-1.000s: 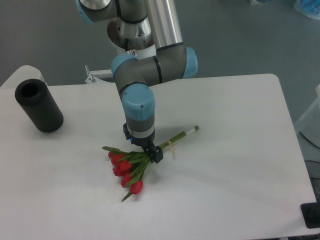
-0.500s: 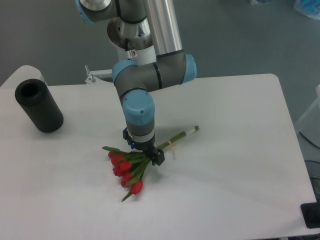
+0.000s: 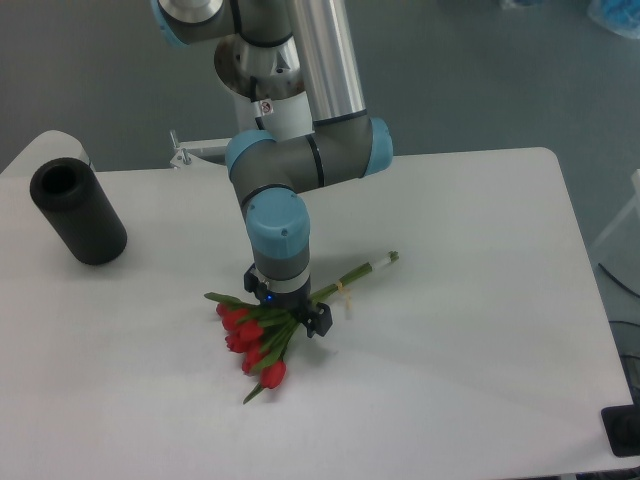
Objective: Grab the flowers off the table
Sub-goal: 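Close the gripper around the green stems just below the tulip heads, then lift the grasped tulip bouquet up off the table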
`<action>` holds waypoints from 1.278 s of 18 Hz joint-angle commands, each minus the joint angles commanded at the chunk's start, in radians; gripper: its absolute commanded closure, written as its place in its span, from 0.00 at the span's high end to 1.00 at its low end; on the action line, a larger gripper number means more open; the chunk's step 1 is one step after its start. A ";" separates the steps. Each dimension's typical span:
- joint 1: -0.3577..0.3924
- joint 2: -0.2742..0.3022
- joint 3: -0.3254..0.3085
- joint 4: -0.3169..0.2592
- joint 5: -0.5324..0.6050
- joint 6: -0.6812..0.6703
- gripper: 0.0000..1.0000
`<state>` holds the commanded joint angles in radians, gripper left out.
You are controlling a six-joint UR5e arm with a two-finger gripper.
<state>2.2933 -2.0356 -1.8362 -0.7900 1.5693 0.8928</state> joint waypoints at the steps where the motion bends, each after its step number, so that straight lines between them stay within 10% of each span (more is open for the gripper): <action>1: -0.002 0.002 0.000 0.002 0.000 0.005 0.97; 7: 0.006 0.009 0.008 -0.002 -0.005 0.032 0.50; 23: 0.015 0.026 0.037 -0.009 -0.008 0.055 0.33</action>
<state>2.3086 -2.0096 -1.7994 -0.7992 1.5616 0.9480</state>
